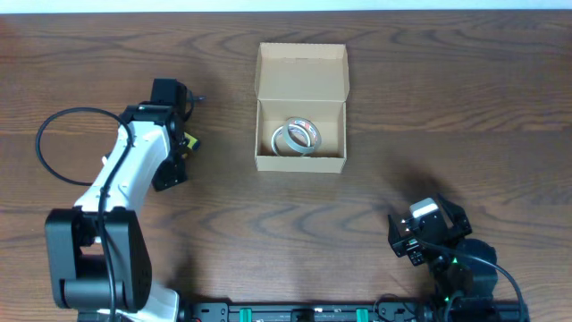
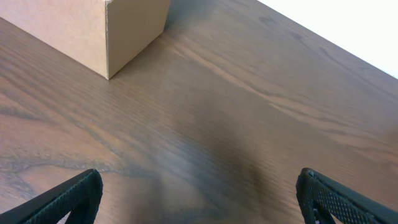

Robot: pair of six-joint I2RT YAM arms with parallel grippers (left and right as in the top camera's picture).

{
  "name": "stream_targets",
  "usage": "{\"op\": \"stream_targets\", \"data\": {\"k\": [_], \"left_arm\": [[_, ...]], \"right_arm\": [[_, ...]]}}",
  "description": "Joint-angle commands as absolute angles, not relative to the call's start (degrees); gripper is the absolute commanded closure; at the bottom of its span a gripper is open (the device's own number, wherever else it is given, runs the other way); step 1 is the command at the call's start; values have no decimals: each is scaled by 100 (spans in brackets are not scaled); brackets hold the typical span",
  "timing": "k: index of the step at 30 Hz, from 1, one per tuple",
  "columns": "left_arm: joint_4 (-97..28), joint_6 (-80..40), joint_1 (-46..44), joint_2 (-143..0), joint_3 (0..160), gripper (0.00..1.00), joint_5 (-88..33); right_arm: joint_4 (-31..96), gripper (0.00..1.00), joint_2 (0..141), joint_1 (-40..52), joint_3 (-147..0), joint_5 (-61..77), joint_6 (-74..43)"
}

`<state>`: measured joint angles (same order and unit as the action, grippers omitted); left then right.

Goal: Pack container
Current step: 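Move the left gripper over the correction tape dispenser, then lower the left gripper and close it on the correction tape dispenser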

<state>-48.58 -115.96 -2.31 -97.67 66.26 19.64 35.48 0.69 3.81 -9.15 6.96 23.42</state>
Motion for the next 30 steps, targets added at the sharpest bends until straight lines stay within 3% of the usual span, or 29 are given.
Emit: {"op": "stream_targets", "data": {"k": [1,20,26,30], "left_arm": [[-4875,-11939,-113,-9920,6626,5,1986],[-4222,-11939,-67,-10875,6626,0,1496],[-4191,-11937,110,-10951,6624,12,1271],[-4191,-11937,189,-10965,6624,14,1186]], "right_arm": [[3557,1,34,340,-897,687,2276],[3557,1,34,340,-897,687,2276],[3557,1,34,340,-897,687,2276],[3557,1,34,340,-897,687,2276]]}}
